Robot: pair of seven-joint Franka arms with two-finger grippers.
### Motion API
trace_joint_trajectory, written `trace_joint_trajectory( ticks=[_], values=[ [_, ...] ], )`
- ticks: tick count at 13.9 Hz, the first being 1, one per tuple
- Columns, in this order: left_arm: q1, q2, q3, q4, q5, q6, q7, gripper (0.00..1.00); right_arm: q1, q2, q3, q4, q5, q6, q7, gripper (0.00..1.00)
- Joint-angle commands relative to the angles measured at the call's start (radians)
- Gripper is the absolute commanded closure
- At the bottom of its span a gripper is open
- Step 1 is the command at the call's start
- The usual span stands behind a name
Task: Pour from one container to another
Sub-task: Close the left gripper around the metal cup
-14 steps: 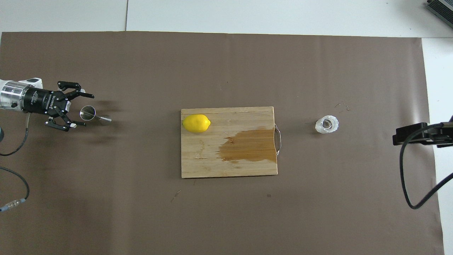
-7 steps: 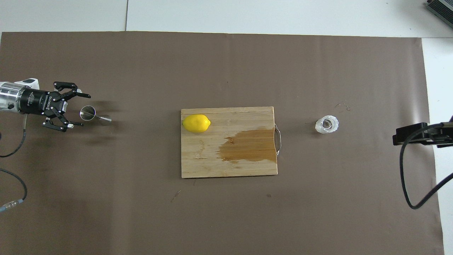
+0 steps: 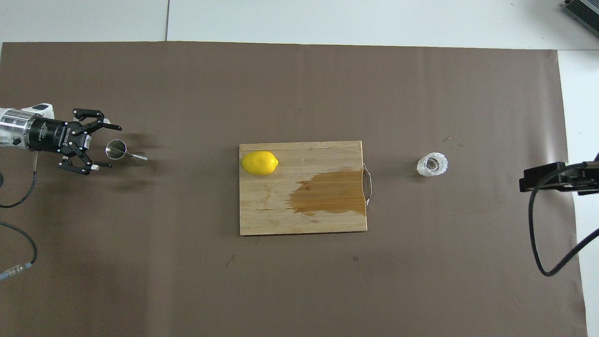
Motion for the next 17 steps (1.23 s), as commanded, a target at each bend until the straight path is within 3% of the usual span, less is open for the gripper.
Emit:
trace_joint_trajectory(
  ticks=[1, 11, 15, 17],
  values=[
    [0.009, 0.011, -0.010, 0.003, 0.019, 0.012, 0.022, 0.00, -0.017, -0.025, 0.004, -0.026, 0.003, -0.001, -0.028, 0.00],
    [0.013, 0.011, -0.023, -0.008, 0.016, 0.034, 0.025, 0.04, -0.017, -0.026, 0.005, -0.026, 0.003, -0.001, -0.028, 0.00],
    [0.013, 0.011, -0.027, -0.008, 0.016, 0.034, 0.031, 0.35, -0.017, -0.026, 0.005, -0.026, 0.003, -0.001, -0.028, 0.00],
    [0.013, 0.011, -0.027, -0.008, 0.016, 0.034, 0.030, 0.58, -0.017, -0.025, 0.005, -0.026, 0.003, -0.001, -0.028, 0.00]
  ],
)
